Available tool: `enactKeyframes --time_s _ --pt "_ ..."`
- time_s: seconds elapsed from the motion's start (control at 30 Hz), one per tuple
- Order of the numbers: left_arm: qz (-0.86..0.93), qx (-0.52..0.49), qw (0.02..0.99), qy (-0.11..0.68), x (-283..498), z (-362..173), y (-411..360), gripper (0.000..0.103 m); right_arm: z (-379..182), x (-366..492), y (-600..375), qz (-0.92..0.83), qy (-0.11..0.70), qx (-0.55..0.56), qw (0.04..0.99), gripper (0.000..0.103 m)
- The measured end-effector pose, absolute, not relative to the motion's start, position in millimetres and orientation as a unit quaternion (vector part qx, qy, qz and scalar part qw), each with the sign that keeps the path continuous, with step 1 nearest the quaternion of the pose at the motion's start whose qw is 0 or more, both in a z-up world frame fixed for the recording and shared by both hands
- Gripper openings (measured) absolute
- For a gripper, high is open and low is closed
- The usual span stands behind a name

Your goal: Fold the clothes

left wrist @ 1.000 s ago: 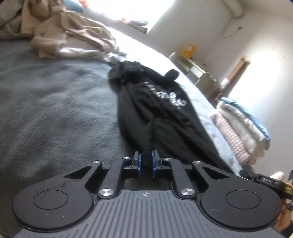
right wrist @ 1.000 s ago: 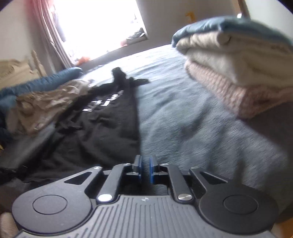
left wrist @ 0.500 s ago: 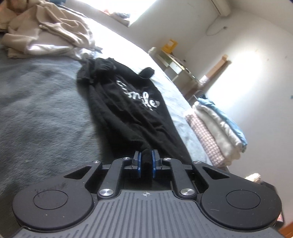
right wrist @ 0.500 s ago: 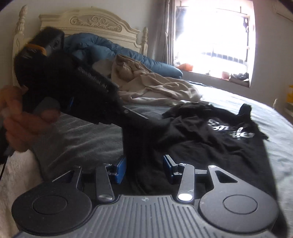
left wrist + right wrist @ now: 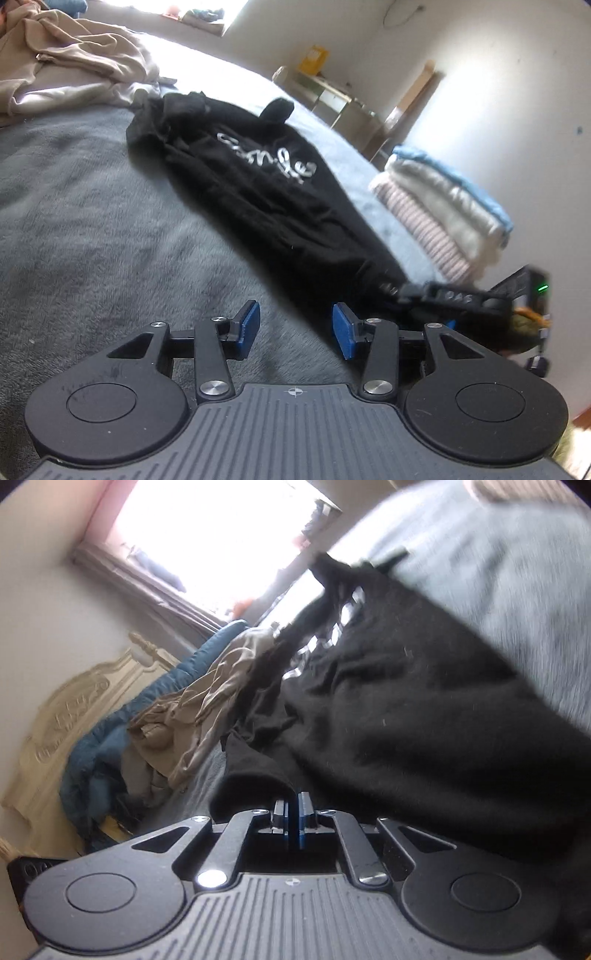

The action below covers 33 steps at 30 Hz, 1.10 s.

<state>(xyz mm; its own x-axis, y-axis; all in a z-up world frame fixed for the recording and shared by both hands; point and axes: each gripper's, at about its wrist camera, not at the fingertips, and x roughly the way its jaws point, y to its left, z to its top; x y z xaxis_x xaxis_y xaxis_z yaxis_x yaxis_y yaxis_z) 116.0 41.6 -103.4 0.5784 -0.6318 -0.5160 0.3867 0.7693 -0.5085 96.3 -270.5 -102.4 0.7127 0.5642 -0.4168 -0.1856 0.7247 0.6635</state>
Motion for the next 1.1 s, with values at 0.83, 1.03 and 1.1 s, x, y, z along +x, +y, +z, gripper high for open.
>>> enactKeyframes --time_s 0.83,1.03,1.1 --pt "-0.344 -0.381 0.773 0.372 145.9 -126.7 42.0 0.044 -102.2 127.4 -278.2 0.268 0.299 0.328 0.855 0.004" --pt "-0.317 -0.474 0.730 0.377 165.3 -144.9 43.0 0.043 -121.4 133.3 -293.8 0.285 0.312 0.427 0.799 0.004" --pt "-0.312 -0.483 0.727 0.375 169.7 -147.7 39.8 0.043 -121.9 134.0 -294.7 0.288 0.313 0.431 0.796 0.004"
